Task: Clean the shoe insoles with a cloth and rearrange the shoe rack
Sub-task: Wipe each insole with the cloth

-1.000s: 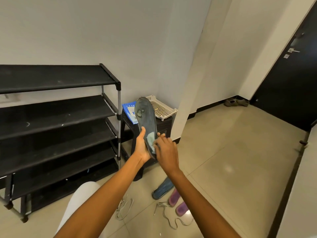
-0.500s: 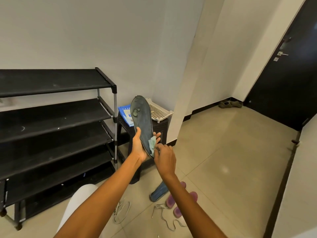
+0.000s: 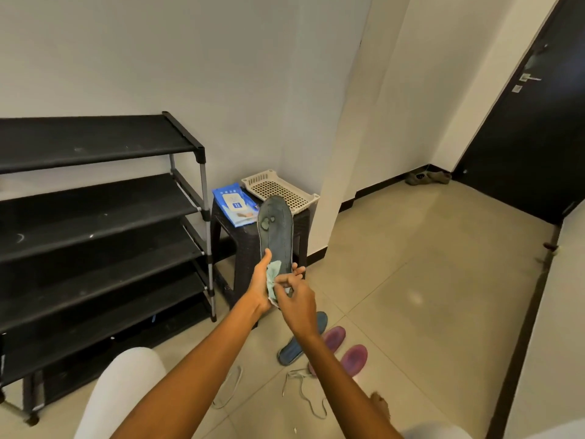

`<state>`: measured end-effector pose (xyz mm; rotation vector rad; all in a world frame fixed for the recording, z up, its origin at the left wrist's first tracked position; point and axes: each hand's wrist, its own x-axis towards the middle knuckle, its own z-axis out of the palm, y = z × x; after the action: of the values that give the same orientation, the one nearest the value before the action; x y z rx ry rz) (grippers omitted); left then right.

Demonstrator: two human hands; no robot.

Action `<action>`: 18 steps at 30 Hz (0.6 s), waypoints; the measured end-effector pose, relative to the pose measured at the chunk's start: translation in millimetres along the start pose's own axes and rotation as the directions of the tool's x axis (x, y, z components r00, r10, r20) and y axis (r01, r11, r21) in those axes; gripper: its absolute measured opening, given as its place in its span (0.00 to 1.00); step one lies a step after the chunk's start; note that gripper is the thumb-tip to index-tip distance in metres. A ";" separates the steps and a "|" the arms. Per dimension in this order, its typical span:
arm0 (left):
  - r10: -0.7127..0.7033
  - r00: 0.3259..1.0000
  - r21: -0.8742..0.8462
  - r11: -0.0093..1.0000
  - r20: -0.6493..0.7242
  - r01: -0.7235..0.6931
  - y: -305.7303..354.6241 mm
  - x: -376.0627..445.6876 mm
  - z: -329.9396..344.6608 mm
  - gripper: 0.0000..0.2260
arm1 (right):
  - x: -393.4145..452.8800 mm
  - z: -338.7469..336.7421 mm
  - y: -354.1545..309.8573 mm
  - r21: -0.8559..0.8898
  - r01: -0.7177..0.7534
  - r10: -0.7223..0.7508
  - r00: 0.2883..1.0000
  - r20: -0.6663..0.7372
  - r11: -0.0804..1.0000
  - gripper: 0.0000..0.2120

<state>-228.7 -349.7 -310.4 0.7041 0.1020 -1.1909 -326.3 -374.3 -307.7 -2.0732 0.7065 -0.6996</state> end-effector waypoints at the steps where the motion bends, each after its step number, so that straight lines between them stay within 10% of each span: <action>1: -0.019 1.000 0.072 0.997 -0.011 0.020 -4.2 6.3 -4.7 0.29 | 3.6 -2.2 7.2 0.069 -0.038 0.040 0.999 -0.036 0.997 0.04; 8: 0.162 0.950 0.692 0.718 -0.267 0.072 -35.2 81.7 -58.9 0.15 | 35.4 -7.9 103.7 0.246 -0.355 0.398 0.905 -0.152 0.902 0.04; 18: 0.284 0.884 0.905 0.323 -0.373 0.278 -95.1 285.8 -206.5 0.17 | 87.1 94.8 344.7 0.391 -0.694 0.761 0.648 -0.028 0.605 0.06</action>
<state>-140.9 -486.3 -637.5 2.1064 -0.2478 -0.9465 -282.1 -560.5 -621.9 -1.2081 1.3388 -0.4842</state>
